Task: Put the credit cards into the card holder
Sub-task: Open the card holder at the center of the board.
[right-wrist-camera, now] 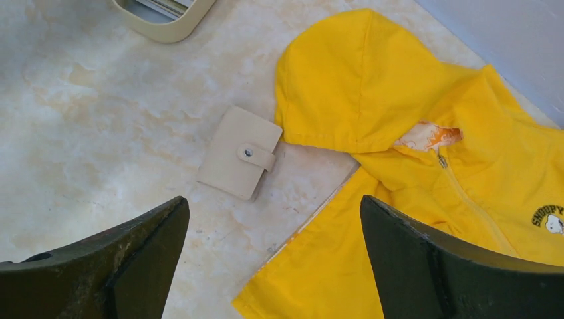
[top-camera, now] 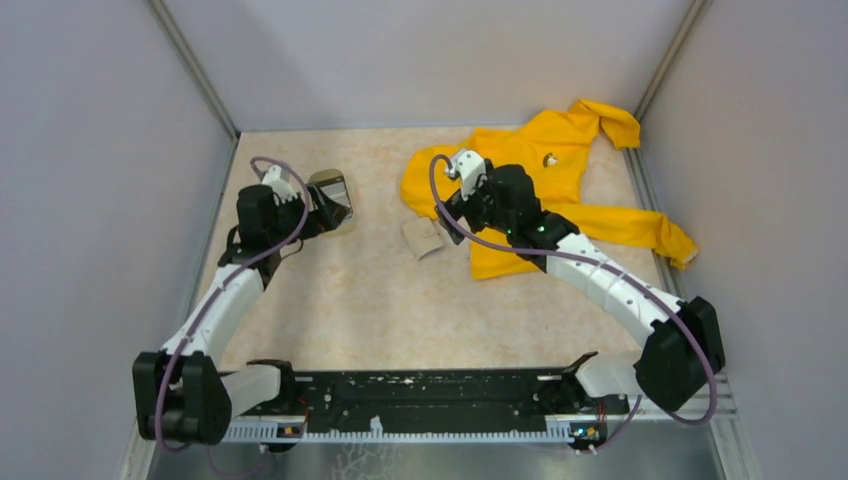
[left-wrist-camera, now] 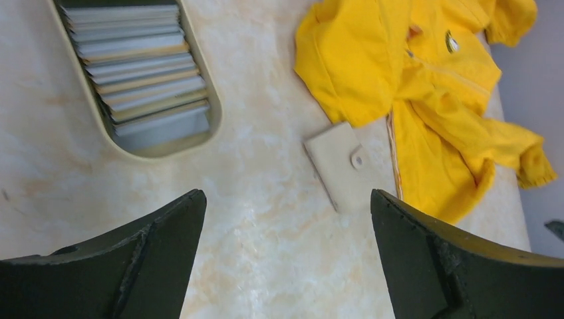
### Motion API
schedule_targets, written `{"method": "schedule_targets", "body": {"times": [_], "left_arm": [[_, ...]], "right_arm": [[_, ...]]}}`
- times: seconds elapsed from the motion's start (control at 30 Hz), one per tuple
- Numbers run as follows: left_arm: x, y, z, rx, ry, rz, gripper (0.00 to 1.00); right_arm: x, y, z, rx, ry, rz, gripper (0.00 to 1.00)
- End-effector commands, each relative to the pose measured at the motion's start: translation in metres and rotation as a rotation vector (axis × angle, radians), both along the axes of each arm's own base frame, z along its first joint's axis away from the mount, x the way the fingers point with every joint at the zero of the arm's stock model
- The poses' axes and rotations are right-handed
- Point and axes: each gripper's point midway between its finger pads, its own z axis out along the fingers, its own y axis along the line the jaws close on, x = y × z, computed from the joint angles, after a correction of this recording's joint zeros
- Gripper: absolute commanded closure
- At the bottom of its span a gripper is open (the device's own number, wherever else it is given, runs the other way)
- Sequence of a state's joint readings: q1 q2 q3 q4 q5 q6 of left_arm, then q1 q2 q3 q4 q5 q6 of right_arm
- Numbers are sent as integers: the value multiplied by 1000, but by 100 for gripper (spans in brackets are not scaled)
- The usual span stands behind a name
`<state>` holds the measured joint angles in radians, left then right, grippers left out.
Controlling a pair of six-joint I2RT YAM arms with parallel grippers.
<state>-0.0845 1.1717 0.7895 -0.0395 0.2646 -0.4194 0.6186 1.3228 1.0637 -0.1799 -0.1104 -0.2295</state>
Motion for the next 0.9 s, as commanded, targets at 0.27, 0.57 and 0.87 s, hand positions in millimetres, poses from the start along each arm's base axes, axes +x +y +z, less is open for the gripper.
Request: {"method": "schedule_targets", "body": {"times": [0.27, 0.57, 0.87], "left_arm": [[-87, -69, -11, -342, -55, -399, 2], [-118, -120, -64, -272, 5, -341, 6], [-90, -134, -125, -295, 200, -108, 10]], "right_arm": [[-23, -8, 14, 133, 27, -39, 2], [-52, -36, -2, 181, 94, 218, 7], [-49, -52, -4, 176, 50, 200, 9]]}}
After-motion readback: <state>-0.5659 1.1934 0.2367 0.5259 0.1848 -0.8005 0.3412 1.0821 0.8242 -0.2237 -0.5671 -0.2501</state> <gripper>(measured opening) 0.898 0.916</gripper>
